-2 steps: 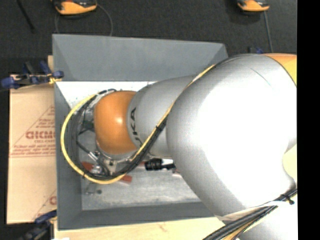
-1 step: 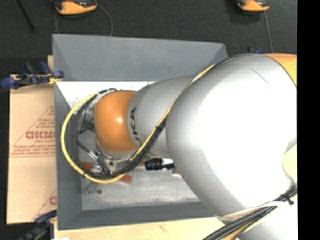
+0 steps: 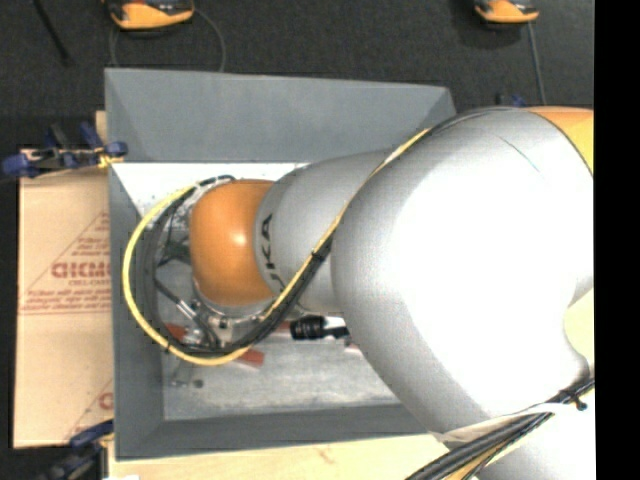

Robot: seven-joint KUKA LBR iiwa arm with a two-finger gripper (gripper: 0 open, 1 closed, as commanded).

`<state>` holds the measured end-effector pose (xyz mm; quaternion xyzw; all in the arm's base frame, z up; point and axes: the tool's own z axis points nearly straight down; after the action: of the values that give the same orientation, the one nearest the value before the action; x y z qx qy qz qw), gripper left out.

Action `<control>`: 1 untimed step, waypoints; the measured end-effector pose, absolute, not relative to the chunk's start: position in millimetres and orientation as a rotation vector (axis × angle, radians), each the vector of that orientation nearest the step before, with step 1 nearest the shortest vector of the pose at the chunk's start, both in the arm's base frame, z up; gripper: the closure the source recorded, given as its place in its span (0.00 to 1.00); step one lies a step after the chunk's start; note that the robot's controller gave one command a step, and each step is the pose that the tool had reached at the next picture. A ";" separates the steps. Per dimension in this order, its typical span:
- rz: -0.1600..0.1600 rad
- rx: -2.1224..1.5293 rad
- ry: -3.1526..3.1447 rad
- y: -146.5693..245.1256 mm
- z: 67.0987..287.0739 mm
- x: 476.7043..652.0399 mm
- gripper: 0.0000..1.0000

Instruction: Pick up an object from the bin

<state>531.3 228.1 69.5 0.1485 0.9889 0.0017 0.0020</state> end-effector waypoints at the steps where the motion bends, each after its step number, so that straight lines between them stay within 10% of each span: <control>1: 0.006 0.477 3.099 227.4 70.0 532.7 0.00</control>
Offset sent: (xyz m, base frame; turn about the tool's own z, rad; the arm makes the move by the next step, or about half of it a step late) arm 0.0000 0.0000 0.0000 0.0000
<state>532.7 227.4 70.0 0.1521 0.9884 0.0021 0.0028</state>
